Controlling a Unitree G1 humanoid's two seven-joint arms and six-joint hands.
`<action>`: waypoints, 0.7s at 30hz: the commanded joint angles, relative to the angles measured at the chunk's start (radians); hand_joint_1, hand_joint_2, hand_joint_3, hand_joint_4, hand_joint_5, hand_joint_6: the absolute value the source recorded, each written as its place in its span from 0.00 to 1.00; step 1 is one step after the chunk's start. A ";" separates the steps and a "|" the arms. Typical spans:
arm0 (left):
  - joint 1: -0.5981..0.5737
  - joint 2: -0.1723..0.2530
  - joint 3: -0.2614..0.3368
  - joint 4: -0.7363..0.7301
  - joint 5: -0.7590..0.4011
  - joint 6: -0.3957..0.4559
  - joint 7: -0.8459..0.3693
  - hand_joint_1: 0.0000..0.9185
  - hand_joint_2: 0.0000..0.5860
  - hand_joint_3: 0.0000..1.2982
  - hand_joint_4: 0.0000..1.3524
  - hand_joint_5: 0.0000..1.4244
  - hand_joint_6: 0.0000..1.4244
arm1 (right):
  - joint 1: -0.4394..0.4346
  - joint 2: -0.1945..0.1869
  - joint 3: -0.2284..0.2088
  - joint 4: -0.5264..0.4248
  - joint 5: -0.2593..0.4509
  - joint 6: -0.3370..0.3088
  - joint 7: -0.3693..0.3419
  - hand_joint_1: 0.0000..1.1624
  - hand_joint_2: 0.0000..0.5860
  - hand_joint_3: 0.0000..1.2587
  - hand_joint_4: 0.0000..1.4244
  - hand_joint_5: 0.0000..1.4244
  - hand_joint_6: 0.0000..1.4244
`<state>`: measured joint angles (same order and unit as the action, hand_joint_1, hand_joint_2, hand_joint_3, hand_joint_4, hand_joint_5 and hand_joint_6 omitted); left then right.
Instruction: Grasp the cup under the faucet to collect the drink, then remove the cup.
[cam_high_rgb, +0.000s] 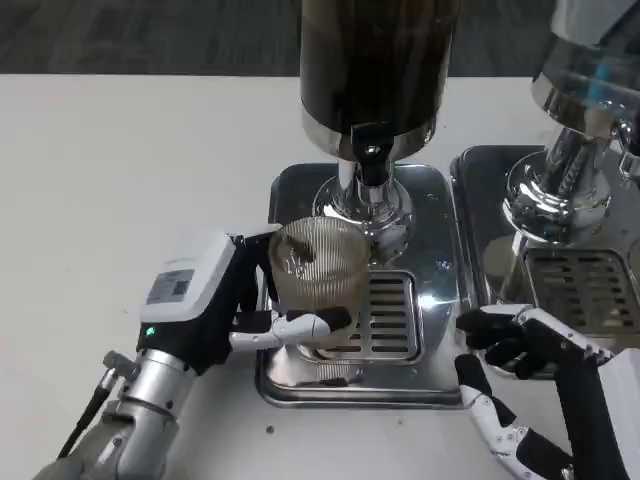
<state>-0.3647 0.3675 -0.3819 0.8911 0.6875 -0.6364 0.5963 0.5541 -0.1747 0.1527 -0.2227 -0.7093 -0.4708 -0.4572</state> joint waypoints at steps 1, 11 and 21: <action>-0.039 -0.025 -0.022 0.036 0.015 0.009 0.004 0.33 0.19 0.54 0.65 0.79 0.93 | 0.017 0.011 0.007 -0.024 0.000 -0.012 -0.011 0.52 0.70 0.43 0.40 0.45 0.51; -0.072 -0.048 -0.044 0.078 0.009 0.009 -0.003 0.30 0.19 0.53 0.63 0.77 0.90 | 0.008 0.030 0.041 -0.046 -0.012 0.000 0.001 0.51 0.71 0.43 0.40 0.45 0.51; -0.076 -0.056 -0.046 0.091 -0.010 0.001 -0.036 0.25 0.17 0.49 0.58 0.72 0.84 | -0.016 0.029 0.051 -0.043 -0.002 0.006 0.022 0.51 0.71 0.44 0.40 0.45 0.51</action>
<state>-0.4348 0.3158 -0.4176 0.9727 0.6782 -0.6284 0.5844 0.5476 -0.1469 0.2020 -0.2538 -0.7173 -0.4706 -0.4451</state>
